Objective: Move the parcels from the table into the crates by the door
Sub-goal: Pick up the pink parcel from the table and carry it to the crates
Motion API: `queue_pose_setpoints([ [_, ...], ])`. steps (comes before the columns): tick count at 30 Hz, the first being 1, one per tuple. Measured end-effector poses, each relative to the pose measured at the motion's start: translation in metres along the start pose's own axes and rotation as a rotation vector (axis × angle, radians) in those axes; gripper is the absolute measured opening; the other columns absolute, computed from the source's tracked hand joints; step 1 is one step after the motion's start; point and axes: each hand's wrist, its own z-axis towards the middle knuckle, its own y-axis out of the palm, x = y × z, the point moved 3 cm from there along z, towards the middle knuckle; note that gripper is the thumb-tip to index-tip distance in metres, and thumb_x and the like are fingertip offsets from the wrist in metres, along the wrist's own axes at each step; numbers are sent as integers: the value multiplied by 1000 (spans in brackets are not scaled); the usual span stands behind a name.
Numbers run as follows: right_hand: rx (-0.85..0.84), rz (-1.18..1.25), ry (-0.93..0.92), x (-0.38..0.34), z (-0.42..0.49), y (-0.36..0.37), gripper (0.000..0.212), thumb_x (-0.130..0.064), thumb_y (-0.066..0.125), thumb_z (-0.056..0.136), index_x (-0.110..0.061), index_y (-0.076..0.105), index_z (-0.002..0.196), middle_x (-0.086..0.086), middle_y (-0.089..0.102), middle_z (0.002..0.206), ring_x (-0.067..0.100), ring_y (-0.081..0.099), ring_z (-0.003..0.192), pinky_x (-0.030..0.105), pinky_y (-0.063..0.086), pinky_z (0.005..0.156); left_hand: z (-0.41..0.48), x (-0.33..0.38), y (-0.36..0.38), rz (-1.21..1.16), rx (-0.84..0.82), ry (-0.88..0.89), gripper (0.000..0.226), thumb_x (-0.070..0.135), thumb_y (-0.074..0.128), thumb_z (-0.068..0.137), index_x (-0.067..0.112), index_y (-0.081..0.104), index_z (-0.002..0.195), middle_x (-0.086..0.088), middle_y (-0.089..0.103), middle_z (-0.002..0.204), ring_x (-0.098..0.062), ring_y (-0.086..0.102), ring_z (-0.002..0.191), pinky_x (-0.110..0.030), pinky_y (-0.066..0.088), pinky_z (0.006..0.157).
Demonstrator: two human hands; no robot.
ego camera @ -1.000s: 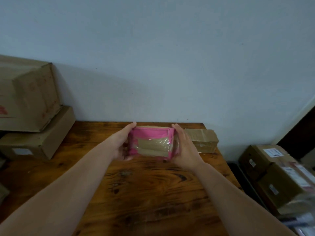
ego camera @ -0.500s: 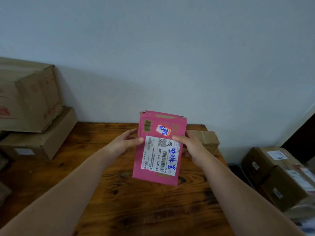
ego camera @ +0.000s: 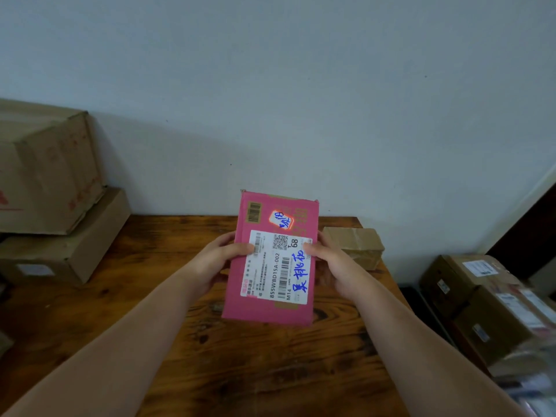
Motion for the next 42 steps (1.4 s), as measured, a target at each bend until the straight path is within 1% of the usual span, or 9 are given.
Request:
queue_pose_setpoints([
  [7, 62, 169, -50, 8, -7, 3, 71, -10, 67, 83, -20, 31, 144, 12, 70, 109, 31, 66, 102, 60, 49, 90, -3, -2, -1, -22, -24, -4, 87, 45, 79, 62, 25, 41, 138, -7, 70, 109, -28, 67, 98, -53, 47, 94],
  [11, 185, 416, -106, 12, -7, 3, 72, -9, 66, 83, -17, 29, 144, 9, 70, 105, 27, 69, 93, 50, 57, 69, -4, -10, 1, -53, 36, -52, 100, 54, 74, 54, 29, 33, 142, -3, 59, 125, -25, 57, 110, -57, 26, 106],
  [13, 231, 508, -114, 13, -6, 6, 78, -10, 68, 82, -19, 26, 146, 9, 68, 113, 29, 66, 100, 51, 56, 72, -5, -14, 5, -109, 78, -76, 98, 53, 76, 52, 30, 35, 138, -4, 60, 124, -28, 55, 113, -62, 21, 104],
  [16, 258, 636, -127, 14, -7, 22, 81, -10, 71, 76, -21, 30, 145, 11, 63, 121, 30, 65, 102, 48, 56, 69, -8, -13, 17, -228, 65, -73, 94, 45, 78, 51, 29, 35, 133, -6, 64, 117, -34, 63, 103, -62, 35, 98],
  [21, 225, 632, -97, 14, -14, 33, 90, -22, 76, 62, -23, 35, 142, 12, 65, 119, 30, 63, 106, 51, 55, 73, -8, -6, 19, -282, 101, 5, 80, 34, 79, 52, 26, 46, 125, -2, 71, 99, -23, 67, 89, -42, 54, 70],
  [25, 357, 544, -90, 9, -22, -6, 111, -29, 77, 58, -28, 15, 150, 14, 60, 125, 30, 61, 108, 64, 42, 95, -11, 0, -1, -255, 95, 47, 72, 29, 76, 55, 27, 49, 122, -2, 73, 95, -21, 69, 85, -39, 55, 68],
  [32, 230, 259, -83, -2, -26, -15, 85, -30, 77, 59, -23, 44, 137, 9, 70, 111, 31, 66, 102, 58, 46, 95, -16, 3, -11, -234, 41, 85, 59, 25, 71, 62, 18, 54, 118, -5, 74, 92, -20, 72, 78, -32, 56, 59],
  [39, 263, 383, -123, 11, -30, -16, 89, -28, 78, 59, -23, 40, 140, 9, 64, 120, 30, 66, 103, 58, 50, 90, -15, -2, 1, -411, 131, 163, 92, 27, 73, 61, 18, 30, 142, -12, 66, 109, -24, 65, 95, -45, 51, 89],
  [42, 263, 451, -131, 15, -32, -10, 87, -26, 77, 62, -26, 39, 140, 8, 64, 120, 29, 65, 104, 58, 49, 89, -17, -5, 15, -499, 122, 160, 89, 29, 73, 62, 22, 31, 140, -9, 67, 99, -23, 64, 85, -46, 48, 87],
])
